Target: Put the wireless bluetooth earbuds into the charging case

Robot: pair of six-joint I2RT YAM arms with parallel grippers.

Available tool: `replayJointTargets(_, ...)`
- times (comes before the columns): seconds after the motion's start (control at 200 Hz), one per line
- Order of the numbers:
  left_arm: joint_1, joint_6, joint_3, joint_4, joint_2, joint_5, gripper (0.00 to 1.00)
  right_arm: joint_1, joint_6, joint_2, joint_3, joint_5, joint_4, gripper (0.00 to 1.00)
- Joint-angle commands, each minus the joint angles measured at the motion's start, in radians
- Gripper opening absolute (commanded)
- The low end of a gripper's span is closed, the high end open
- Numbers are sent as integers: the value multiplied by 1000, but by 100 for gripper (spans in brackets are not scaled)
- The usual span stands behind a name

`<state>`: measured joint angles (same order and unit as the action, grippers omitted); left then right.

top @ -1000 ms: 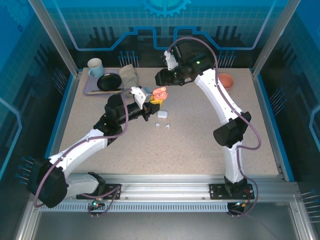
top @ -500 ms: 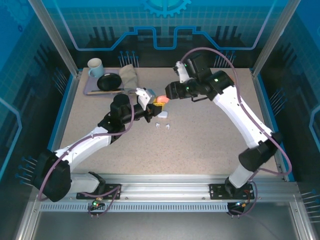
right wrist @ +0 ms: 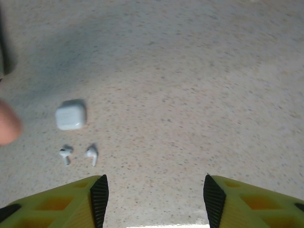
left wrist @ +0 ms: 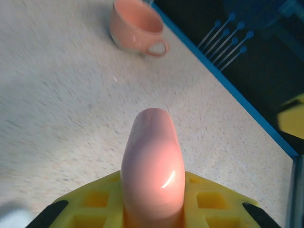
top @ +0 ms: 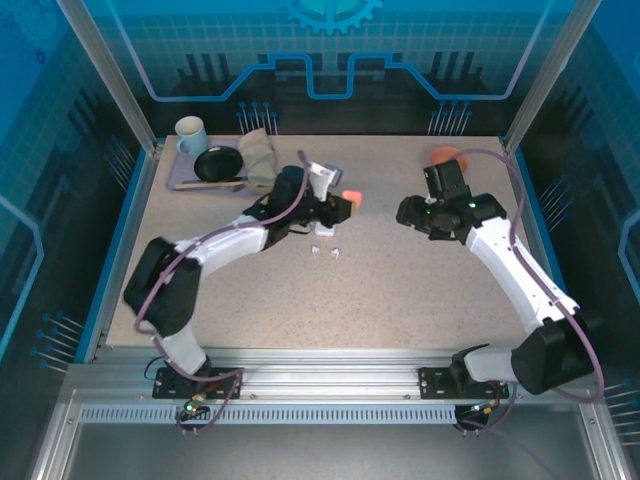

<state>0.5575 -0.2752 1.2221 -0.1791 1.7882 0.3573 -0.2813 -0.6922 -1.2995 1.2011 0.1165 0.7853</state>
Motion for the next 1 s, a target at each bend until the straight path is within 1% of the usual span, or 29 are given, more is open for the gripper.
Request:
replayJointTargets(0.0,60,-185,156,118,146,49,0,64,-65,91,-76,19,-44,60)
replayJointTargets(0.14,116,-334,350,160,351,53,0,119,-67,142,-133,-7,-50,61)
replayJointTargets(0.26,162,-424,528,217,506,46,0,150,-55,154,-150,-13,-47,61)
replayJointTargets(0.42,196,-508,783,352,702,53,1,179,-47,157,-173,-40,-62,61)
replayJointTargets(0.53,197,-545,891,424,785,54,3,183,-44,158,-183,-49,-70,61)
replayJointTargets(0.62,198,-553,945,477,820,45,12,185,-44,155,-187,-55,-73,61)
replayJointTargets(0.65,198,-555,960,494,828,43,18,185,-43,157,-187,-57,-72,61)
replayJointTargets(0.705,197,-549,987,525,840,40,27,186,-43,157,-186,-58,-73,61)
replayJointTargets(0.755,197,-540,1010,554,850,39,38,185,-42,154,-181,-62,-70,61)
replayJointTargets(0.815,193,-524,1034,596,852,33,48,186,-39,155,-173,-63,-63,61)
replayJointTargets(0.995,184,-471,1011,663,794,-17,61,185,-36,166,-146,-59,-37,61)
